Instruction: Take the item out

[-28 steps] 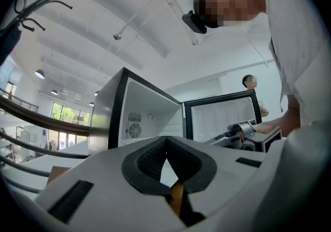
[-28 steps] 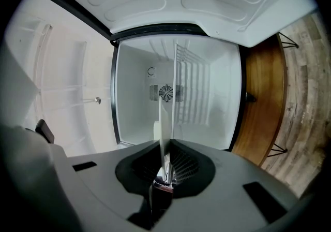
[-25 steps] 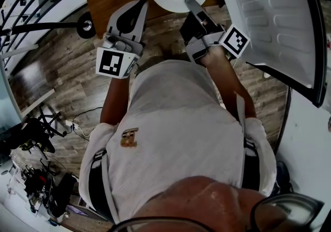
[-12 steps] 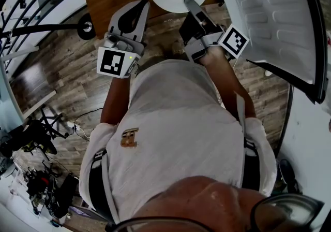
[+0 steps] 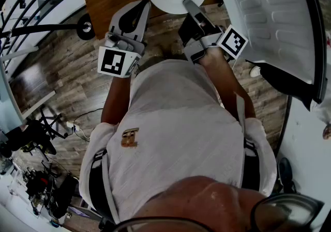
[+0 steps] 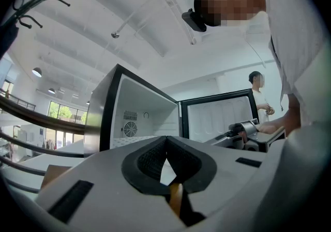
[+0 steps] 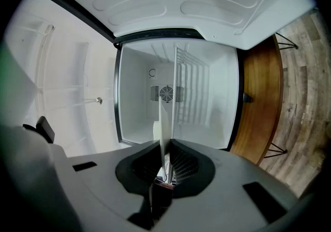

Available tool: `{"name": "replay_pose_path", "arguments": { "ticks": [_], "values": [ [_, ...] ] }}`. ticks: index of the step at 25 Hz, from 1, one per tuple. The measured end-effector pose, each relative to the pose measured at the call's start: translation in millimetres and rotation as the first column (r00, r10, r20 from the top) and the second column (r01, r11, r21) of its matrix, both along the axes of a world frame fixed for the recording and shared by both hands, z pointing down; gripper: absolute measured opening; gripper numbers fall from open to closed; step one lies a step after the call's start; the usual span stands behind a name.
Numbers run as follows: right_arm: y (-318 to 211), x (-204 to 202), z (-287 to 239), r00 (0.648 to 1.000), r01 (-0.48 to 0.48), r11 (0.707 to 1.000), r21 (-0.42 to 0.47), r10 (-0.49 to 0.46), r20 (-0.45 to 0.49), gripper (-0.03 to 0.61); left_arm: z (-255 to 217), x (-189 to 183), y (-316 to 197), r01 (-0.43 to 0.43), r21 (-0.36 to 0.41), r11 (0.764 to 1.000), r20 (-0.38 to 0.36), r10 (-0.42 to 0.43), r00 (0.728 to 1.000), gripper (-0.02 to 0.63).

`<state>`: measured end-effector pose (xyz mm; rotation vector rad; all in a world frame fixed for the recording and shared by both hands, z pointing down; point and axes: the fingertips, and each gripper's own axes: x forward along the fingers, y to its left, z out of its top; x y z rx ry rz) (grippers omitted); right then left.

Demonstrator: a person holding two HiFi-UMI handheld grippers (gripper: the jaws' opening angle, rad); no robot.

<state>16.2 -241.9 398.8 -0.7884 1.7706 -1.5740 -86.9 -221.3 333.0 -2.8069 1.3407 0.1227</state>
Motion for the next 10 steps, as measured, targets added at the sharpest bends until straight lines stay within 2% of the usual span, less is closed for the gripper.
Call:
{"name": "replay_pose_path", "arguments": {
  "ticks": [10],
  "values": [
    [1.1,7.2,1.0,1.000,0.001,1.000,0.000,-0.001,0.002,0.054,1.8,7.1,1.2,0.007,-0.001,1.000,-0.003,-0.007,1.000,0.017]
  ]
}}
